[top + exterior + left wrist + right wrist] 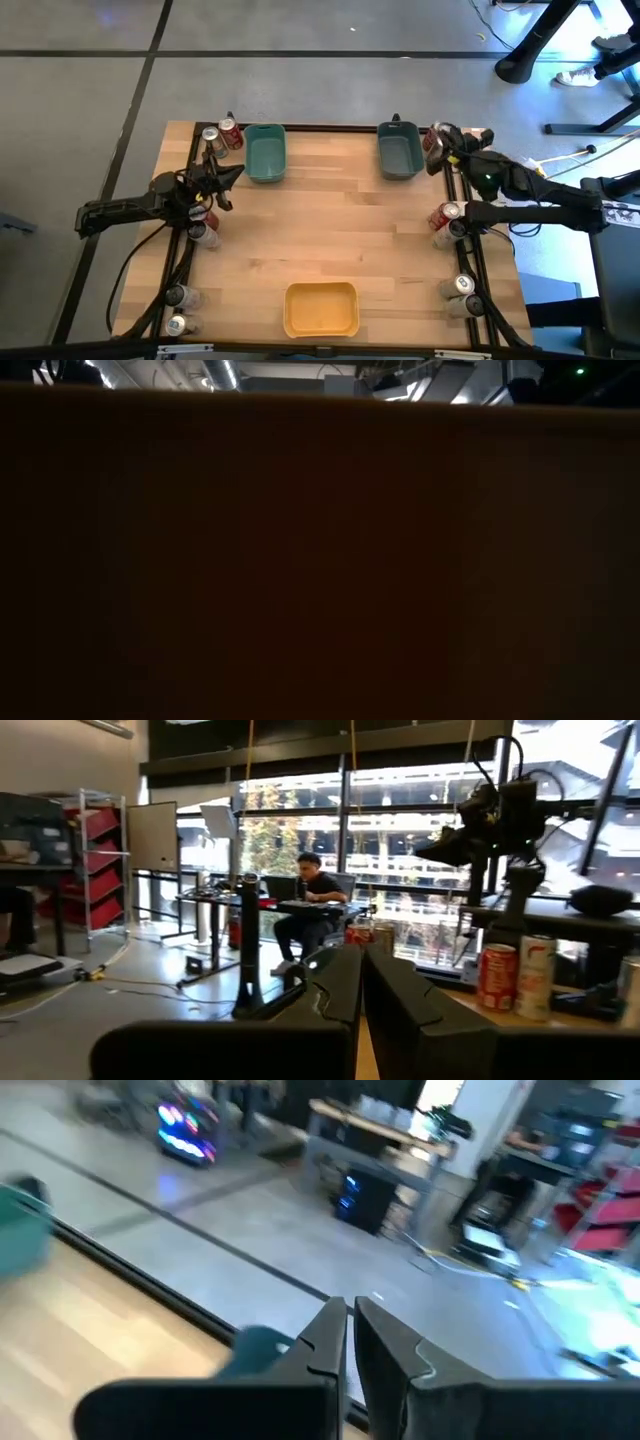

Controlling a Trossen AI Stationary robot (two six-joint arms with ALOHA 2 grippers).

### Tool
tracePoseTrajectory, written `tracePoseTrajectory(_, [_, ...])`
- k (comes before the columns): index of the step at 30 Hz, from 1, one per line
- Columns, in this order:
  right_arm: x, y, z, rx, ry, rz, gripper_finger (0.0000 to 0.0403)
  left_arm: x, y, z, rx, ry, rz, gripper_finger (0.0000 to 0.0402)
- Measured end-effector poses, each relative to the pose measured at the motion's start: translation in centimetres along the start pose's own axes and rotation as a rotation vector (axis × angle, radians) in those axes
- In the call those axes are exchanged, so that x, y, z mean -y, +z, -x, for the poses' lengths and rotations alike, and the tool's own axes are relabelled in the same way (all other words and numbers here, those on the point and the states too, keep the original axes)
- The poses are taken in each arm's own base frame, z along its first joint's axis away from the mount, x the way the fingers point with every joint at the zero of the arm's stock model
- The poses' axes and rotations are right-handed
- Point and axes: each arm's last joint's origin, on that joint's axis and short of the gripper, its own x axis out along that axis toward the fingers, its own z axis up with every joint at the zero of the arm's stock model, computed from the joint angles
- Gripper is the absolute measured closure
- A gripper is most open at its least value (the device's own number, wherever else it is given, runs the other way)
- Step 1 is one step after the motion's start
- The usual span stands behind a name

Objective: Sort soda cans
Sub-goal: Put the top right blue soda can into the blue bin

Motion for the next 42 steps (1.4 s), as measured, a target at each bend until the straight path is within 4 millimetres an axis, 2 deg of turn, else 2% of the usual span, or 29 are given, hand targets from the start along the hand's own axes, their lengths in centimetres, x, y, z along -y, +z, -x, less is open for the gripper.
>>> tracePoseTrajectory(3, [0.2, 1.1, -1.0, -0.074, -0.056, 0.015, 0.0377, -0.2, 0.0, 0.0, -0.002, 0.021, -0.01, 0.0393])
tracePoseTrajectory(10, [0.5, 2.6, -4.5, -0.277, -0.057, 0.052, 0.0377, -0.5, -0.1, -0.1, -0.003, 0.052, -0.004, 0.0393])
tracePoseTrajectory(21, [2.1, 2.9, -9.4, -0.626, -0.065, 0.019, 0.0376, -0.5, -0.1, -0.1, -0.003, 0.054, -0.005, 0.0393])
tracePoseTrajectory(23, [2.4, 2.9, -10.0, -0.687, -0.077, 0.021, 0.0366, -0.5, -0.1, -0.1, -0.003, 0.054, -0.004, 0.0393])
tracePoseTrajectory(27, [2.7, 2.9, -11.1, -0.79, -0.034, 0.059, 0.0307, -0.5, 0.0, -0.1, 0.002, 0.053, 0.054, 0.0393])
tracePoseTrajectory(31, [2.8, 3.0, -12.2, -0.879, 0.037, 0.049, 0.0215, -0.5, -0.1, -0.1, -0.004, 0.05, 0.132, 0.0393])
tracePoseTrajectory(36, [3.4, 2.8, -13.8, -1.014, 0.003, 0.055, 0.01, -0.5, -0.1, -0.1, -0.003, 0.049, 0.175, 0.0393])
tracePoseTrajectory(39, [3.3, 2.5, -14.4, -1.064, -0.015, 0.072, 0.0053, -0.5, -0.1, -0.1, -0.002, 0.048, 0.184, 0.0393])
tracePoseTrajectory(42, [3.2, 2.3, -14.6, -1.086, -0.033, 0.088, 0.0026, -0.5, -0.1, -0.1, -0.002, 0.048, 0.185, 0.0393])
